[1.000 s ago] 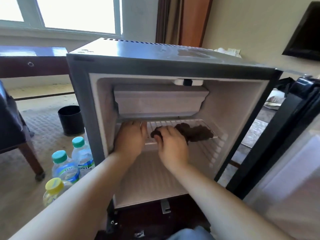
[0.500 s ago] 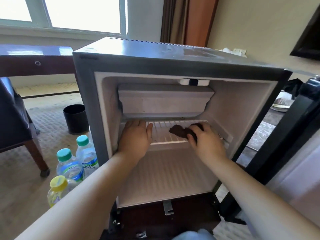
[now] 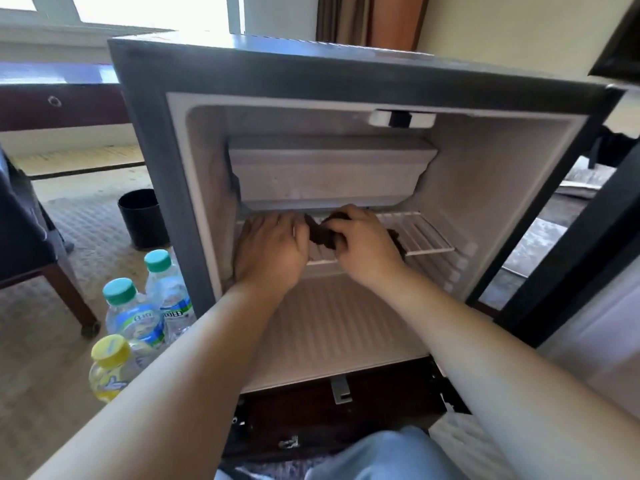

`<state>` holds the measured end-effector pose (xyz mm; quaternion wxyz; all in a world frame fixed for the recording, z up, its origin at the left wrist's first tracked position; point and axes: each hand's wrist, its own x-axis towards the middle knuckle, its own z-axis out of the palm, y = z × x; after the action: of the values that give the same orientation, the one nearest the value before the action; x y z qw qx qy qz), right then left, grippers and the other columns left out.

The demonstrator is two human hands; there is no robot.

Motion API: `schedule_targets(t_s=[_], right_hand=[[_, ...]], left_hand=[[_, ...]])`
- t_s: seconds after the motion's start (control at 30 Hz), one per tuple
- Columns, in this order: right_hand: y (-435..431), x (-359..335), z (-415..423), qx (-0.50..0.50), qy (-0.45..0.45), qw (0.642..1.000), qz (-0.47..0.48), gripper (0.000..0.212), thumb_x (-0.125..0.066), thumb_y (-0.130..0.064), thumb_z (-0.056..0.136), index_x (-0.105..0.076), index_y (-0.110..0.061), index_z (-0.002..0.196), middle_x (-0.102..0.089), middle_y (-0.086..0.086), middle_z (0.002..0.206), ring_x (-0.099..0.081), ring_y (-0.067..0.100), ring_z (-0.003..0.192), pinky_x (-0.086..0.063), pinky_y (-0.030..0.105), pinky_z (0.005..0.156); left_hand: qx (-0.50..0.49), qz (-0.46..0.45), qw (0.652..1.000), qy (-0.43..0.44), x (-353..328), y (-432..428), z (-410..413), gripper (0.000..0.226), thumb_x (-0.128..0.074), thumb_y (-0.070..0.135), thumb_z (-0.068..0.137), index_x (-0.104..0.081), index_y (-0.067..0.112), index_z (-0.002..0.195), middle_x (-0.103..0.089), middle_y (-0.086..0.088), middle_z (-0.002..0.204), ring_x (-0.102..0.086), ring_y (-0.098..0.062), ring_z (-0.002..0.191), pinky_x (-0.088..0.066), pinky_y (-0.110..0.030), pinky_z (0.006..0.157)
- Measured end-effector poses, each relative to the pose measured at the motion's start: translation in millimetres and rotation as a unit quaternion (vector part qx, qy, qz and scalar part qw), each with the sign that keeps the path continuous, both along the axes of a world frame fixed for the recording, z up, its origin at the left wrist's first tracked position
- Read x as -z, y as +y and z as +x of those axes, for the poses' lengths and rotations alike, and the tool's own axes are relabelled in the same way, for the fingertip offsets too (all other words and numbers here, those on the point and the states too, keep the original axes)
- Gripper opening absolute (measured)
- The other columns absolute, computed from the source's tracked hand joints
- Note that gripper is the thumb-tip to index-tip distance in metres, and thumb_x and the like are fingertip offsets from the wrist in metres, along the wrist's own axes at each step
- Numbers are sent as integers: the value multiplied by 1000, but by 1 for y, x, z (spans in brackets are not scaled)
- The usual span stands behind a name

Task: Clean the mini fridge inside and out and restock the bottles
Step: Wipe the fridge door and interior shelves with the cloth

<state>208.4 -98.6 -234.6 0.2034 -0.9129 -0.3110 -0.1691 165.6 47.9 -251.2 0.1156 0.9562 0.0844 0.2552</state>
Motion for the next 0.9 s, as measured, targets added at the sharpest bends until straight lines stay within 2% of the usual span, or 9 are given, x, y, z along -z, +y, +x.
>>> schedule_targets(t_s=[0.07, 0.13, 0.27, 0.4, 0.47, 0.57, 0.67, 0.77, 0.9], right_hand=[[-14, 3, 3, 24, -21, 999, 14, 33, -56, -2, 84, -70, -11, 112, -59, 12, 115, -53, 35, 105, -44, 39, 92], [-35, 8, 13, 75, -36, 996, 18, 33, -57, -2, 82, -71, -10, 110, -60, 14, 114, -55, 40, 101, -48, 41, 89], [-70, 0, 44, 188, -25, 982, -21, 37, -57, -4, 86, -66, -13, 121, -55, 16, 123, -53, 39, 106, -47, 38, 89], [-62, -7, 52, 194, -11, 980, 39, 30, -52, -4, 91, -69, -11, 115, -62, 17, 113, -58, 34, 98, -41, 29, 80], [-50, -4, 47, 183, -15, 982, 45, 28, -52, -5, 90, -70, -12, 111, -63, 17, 111, -60, 36, 95, -43, 32, 77], [-17, 1, 39, 111, -17, 993, 20, 29, -56, -5, 86, -71, -17, 107, -62, 14, 111, -60, 37, 94, -48, 35, 82], [20, 3, 26, 31, -25, 999, 10, 26, -57, -7, 88, -72, -19, 105, -63, 9, 112, -55, 33, 99, -45, 34, 87], [21, 4, 15, -13, -22, 1000, 11, 26, -56, -8, 90, -72, -18, 106, -62, 10, 111, -51, 34, 98, -39, 32, 81], [-10, 1, -6, -41, -17, 999, 12, 36, -56, -3, 88, -65, -18, 120, -62, 9, 116, -51, 31, 109, -43, 34, 90]], left_hand=[[-13, 20, 1000, 18, 2, -2, -2, 67, -9, 46, 89, -59, 15, 121, -61, -12, 121, -51, -32, 113, -35, -38, 98], [-18, 43, 998, 44, 4, -1, -2, 55, -21, 43, 95, -52, 15, 130, -56, -12, 130, -47, -32, 121, -30, -39, 105], [-20, 70, 995, 62, 2, -3, -4, 49, -30, 40, 97, -49, 9, 130, -55, -15, 128, -46, -32, 120, -26, -40, 107], [-36, 77, 995, 58, 4, -4, -5, 59, -22, 41, 92, -56, 5, 125, -59, -18, 122, -50, -34, 115, -28, -41, 107], [-36, 78, 995, 56, 3, -6, -5, 60, -23, 40, 91, -59, 4, 122, -61, -19, 120, -52, -35, 113, -31, -43, 105], [-32, 72, 996, 50, 2, -6, -6, 57, -24, 37, 92, -64, 2, 112, -64, -21, 110, -57, -36, 104, -38, -45, 99], [-22, 50, 998, 40, 1, -7, -7, 60, -18, 35, 90, -65, 0, 102, -66, -22, 100, -60, -37, 95, -42, -48, 94], [-18, 45, 999, 24, 1, -7, -7, 59, -16, 35, 89, -63, 1, 100, -65, -23, 97, -60, -38, 93, -41, -50, 94], [-14, 49, 998, 23, 4, -5, -5, 65, -12, 39, 88, -61, 5, 114, -64, -18, 113, -56, -35, 106, -36, -48, 101]])
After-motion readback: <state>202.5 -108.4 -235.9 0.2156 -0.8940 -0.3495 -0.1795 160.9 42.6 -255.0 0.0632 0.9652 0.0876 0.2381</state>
